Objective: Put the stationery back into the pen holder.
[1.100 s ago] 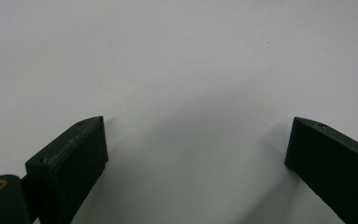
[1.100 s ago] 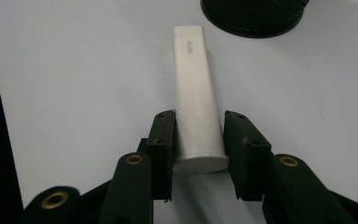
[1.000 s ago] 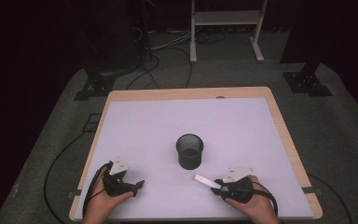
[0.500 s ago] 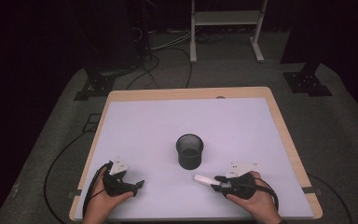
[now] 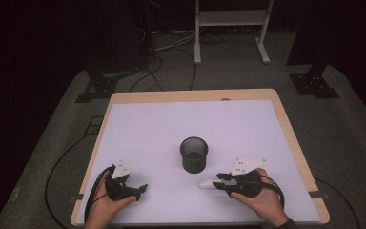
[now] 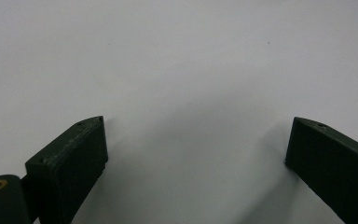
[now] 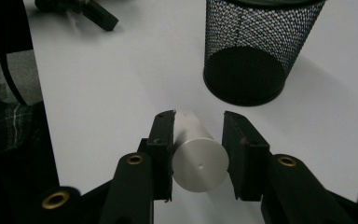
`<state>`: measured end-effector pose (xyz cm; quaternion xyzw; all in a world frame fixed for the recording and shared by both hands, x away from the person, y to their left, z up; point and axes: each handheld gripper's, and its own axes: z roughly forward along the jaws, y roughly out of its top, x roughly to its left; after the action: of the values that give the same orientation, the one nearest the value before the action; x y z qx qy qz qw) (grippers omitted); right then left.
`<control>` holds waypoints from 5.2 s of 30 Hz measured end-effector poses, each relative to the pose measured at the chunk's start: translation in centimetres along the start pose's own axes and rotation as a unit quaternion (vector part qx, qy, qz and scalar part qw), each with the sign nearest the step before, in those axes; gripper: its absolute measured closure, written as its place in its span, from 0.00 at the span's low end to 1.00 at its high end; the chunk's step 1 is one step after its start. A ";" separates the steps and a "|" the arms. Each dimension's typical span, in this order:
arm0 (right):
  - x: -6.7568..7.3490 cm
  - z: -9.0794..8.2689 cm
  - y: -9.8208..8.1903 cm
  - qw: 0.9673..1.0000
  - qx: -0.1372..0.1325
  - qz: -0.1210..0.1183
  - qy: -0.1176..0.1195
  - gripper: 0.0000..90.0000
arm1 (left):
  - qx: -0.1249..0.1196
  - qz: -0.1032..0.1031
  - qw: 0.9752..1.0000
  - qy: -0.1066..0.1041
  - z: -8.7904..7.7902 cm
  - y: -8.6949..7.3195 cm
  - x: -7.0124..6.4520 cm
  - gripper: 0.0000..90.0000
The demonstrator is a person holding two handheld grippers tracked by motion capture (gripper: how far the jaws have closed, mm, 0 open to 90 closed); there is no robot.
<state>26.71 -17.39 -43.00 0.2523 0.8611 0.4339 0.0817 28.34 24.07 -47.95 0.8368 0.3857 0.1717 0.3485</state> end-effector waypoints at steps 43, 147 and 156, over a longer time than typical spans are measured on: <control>-1.4 -4.4 6.1 0.999 -0.032 -0.006 -0.002 0.71 | 0.001 0.000 1.000 0.000 0.0 0.0 0.0 0.05; -5.1 4.1 11.3 0.999 0.015 -0.031 -0.008 0.48 | -0.002 0.001 1.000 0.000 0.0 0.0 0.0 0.05; -5.7 1.5 9.6 0.999 0.001 -0.022 -0.024 0.35 | 0.001 -0.001 1.000 -0.001 0.0 0.0 0.0 0.05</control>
<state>35.63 -14.41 -36.78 0.2434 0.8647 0.4251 0.1114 28.33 24.09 -47.95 0.8370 0.3861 0.1702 0.3483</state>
